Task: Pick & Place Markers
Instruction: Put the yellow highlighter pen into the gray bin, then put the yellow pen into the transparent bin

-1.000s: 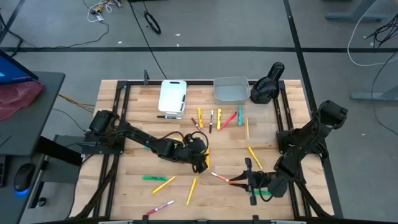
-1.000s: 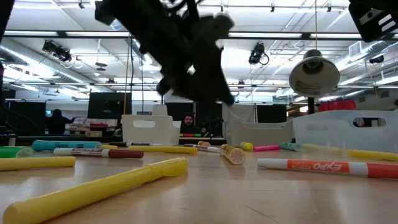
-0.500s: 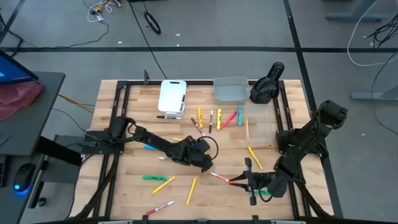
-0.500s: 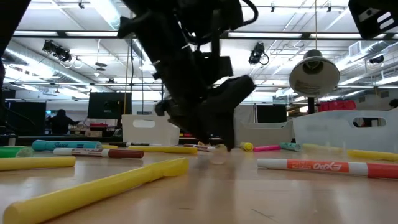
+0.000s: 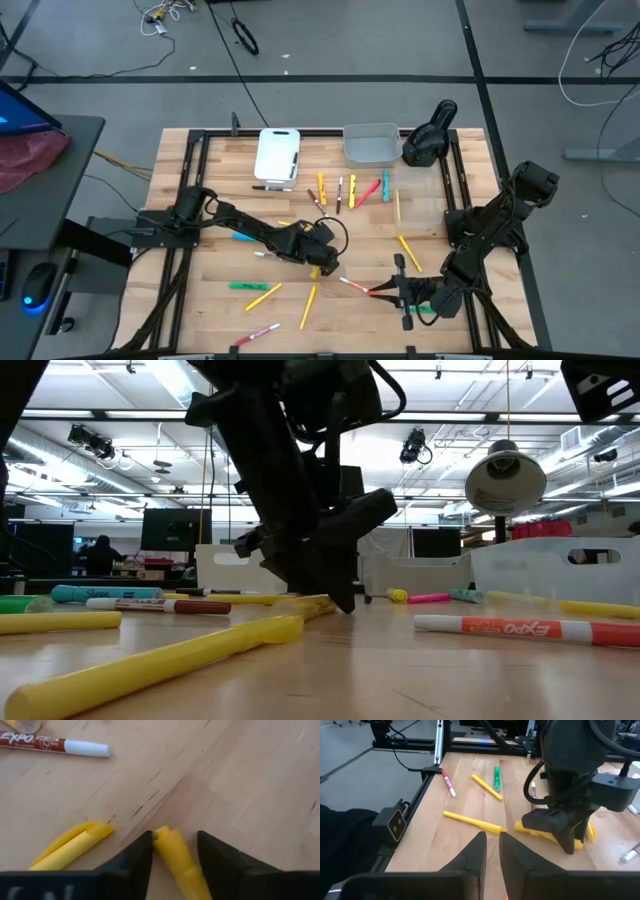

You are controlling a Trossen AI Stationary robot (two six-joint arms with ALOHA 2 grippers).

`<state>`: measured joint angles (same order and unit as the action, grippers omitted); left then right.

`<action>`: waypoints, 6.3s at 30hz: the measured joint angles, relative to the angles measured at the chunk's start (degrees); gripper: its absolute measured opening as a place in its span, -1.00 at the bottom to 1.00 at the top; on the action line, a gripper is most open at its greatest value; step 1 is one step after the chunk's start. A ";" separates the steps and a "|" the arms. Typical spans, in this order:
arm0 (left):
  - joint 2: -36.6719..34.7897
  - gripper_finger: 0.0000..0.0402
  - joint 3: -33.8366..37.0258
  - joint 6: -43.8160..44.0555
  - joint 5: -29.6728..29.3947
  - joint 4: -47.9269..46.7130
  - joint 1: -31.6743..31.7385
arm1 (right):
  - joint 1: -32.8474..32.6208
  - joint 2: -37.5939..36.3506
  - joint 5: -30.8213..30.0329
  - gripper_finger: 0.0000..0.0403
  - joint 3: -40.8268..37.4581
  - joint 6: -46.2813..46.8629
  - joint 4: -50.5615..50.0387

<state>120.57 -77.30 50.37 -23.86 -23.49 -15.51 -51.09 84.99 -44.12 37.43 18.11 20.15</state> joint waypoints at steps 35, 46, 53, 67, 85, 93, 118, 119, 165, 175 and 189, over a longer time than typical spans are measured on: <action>-11.13 -0.66 0.23 -43.20 3.08 51.99 -0.92 | 12.30 0.20 -1.31 -0.43 -3.73 4.39 4.26; -11.09 -0.66 0.26 -47.41 3.17 56.18 -3.09 | 13.57 0.17 1.19 0.35 -5.44 -17.14 27.53; -11.09 -0.62 0.26 -48.04 2.94 56.74 -3.10 | 13.57 0.15 1.71 0.07 -5.46 -18.85 31.63; -11.93 -0.34 0.26 -49.74 2.10 52.15 -3.08 | 13.51 -0.45 -0.95 -0.77 -5.46 -15.44 30.44; -20.50 -0.07 6.17 -25.31 -30.62 1.41 -8.91 | 34.39 -15.64 9.24 -0.77 14.46 6.82 -43.55; -20.48 -0.13 26.34 -20.89 -26.69 30.50 -8.73 | 59.02 -1.88 23.75 -0.77 30.55 -12.00 -59.76; -20.48 -0.13 31.91 -21.66 -25.57 46.38 -9.49 | 85.70 26.97 23.67 -0.71 44.50 -37.46 -71.01; -20.48 -0.13 31.91 -21.66 -25.57 46.38 -9.49 | 85.85 27.17 23.67 -0.69 44.48 -37.07 -71.04; -20.39 -0.21 31.93 -42.13 -16.02 48.29 -2.41 | 40.02 -8.71 16.05 -0.97 15.46 -16.59 -38.73; -20.46 -0.48 31.89 -50.95 10.21 61.68 17.33 | 40.41 -9.01 13.69 -0.92 -3.91 -14.58 -7.92; -21.85 -0.56 31.65 -57.38 40.13 72.77 35.53 | 60.27 -9.03 17.77 -0.60 -4.44 -21.75 5.60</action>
<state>98.72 -45.65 -7.02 16.28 49.28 20.02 9.18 75.96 -26.34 32.99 -3.64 25.75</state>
